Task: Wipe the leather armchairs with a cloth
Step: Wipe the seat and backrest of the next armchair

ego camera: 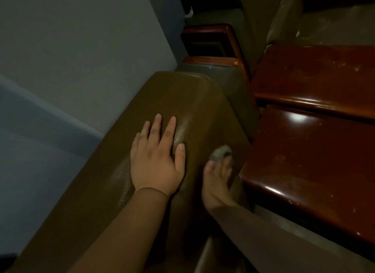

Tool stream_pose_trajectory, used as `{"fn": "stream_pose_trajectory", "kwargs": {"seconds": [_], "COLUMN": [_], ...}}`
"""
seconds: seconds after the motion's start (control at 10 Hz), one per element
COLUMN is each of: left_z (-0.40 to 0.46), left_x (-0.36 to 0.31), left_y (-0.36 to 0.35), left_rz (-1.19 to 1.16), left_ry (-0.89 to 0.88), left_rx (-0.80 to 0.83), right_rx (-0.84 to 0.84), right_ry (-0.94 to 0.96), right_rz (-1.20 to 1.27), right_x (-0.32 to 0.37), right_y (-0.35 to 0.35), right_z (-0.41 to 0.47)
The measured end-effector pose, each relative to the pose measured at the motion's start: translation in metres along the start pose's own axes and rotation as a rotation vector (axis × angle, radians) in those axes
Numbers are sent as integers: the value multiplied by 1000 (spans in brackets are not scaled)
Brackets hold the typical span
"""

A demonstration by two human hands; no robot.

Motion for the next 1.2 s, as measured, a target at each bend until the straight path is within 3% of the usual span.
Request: {"fn": "stream_pose_trajectory", "kwargs": {"seconds": [0.1, 0.2, 0.3, 0.4, 0.5, 0.6, 0.7, 0.8, 0.9, 1.0, 1.1, 1.2], "left_z": [1, -2, 2, 5, -1, -50, -120, -129, -118, -122, -125, -122], "left_x": [4, 5, 4, -1, -4, 19, 44, 50, 54, 51, 52, 55], "left_y": [-1, 0, 1, -1, 3, 38, 56, 51, 46, 42, 39, 40], "left_rz": [-8, -8, -4, -9, -179, -182, 7, 102, 93, 46, 31, 33], "left_ry": [6, 7, 20, 44, 61, 11, 6, 25, -26, -63, -56, -65], "left_rx": [13, 16, 37, 105, 323, 416, 349, 256, 158, 116, 92, 75], "right_rx": [-84, -113, 131, 75, 176, 173, 179, 146, 111, -22, -105, -12], "right_ry": [308, 372, -253, -165, 129, 150, -231, -429, -39, 257, 55, -214], "right_rz": [185, 45, 43, 133, 114, 72, 163, 200, 197, 175, 118, 145], "right_x": [54, 26, -57, -4, 67, 56, -20, -53, 18, 44, -17, -72], "right_y": [5, -2, -17, -3, -20, -22, -30, -39, -39, -46, -65, -64], "right_z": [-23, -24, 12, -9, -62, -74, -62, -61, -72, -101, -80, -49]}}
Point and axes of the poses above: each hand's wrist, its own z-axis towards the middle knuckle, its own y-axis out of the back of the hand, x = y × z, the point moved 9 cm from there along z, towards the middle knuckle, and after that the axes turned 8 degrees about -z, right-handed, at the moved point
